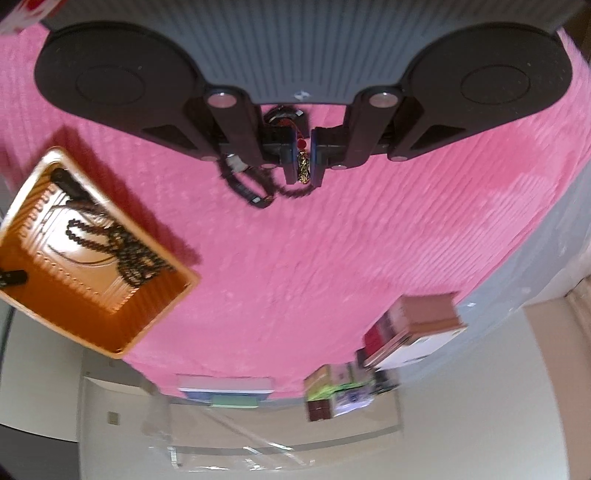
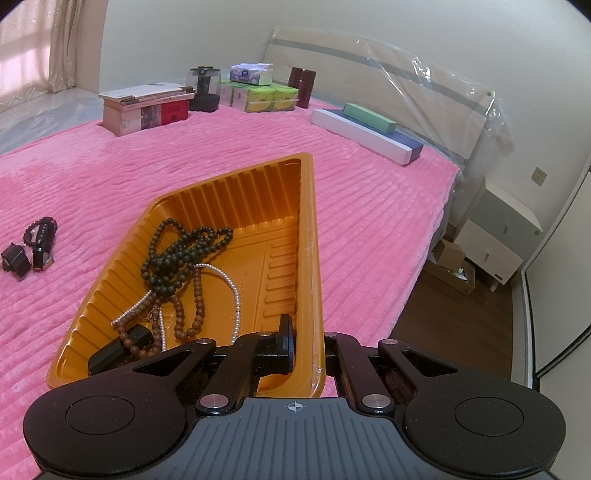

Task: Organize jewelry
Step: 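Carry the red bead bracelet into the tray and open the left tool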

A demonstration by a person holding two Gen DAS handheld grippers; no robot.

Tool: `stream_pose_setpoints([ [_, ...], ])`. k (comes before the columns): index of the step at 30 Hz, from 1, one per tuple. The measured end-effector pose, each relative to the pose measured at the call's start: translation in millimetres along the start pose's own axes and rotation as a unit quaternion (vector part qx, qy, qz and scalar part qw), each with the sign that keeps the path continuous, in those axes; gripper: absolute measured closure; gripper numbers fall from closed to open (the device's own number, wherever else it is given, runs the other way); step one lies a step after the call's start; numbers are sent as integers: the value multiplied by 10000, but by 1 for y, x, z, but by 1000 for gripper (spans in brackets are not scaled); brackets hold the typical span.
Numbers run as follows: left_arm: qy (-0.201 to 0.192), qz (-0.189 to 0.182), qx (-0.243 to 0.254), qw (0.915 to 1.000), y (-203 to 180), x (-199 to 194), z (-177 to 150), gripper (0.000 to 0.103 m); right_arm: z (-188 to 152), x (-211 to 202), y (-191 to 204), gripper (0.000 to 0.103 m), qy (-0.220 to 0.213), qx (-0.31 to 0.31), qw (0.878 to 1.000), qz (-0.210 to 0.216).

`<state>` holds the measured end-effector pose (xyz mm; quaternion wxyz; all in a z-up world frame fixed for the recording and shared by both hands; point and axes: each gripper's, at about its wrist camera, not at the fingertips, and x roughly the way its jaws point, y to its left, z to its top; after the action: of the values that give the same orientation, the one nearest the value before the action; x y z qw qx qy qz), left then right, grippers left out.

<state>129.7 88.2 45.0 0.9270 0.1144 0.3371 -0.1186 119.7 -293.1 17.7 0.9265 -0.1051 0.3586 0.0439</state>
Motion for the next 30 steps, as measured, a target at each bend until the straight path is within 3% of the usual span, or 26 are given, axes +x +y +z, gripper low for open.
stream_pose_setpoints([
  [18, -220, -769, 967, 9921, -61, 7, 45, 98, 1, 5, -4, 99, 162, -214, 9995, 164],
  [30, -236, -1124, 1420, 9832, -99, 21, 62, 98, 9, 17, -5, 99, 649, -742, 9946, 324],
])
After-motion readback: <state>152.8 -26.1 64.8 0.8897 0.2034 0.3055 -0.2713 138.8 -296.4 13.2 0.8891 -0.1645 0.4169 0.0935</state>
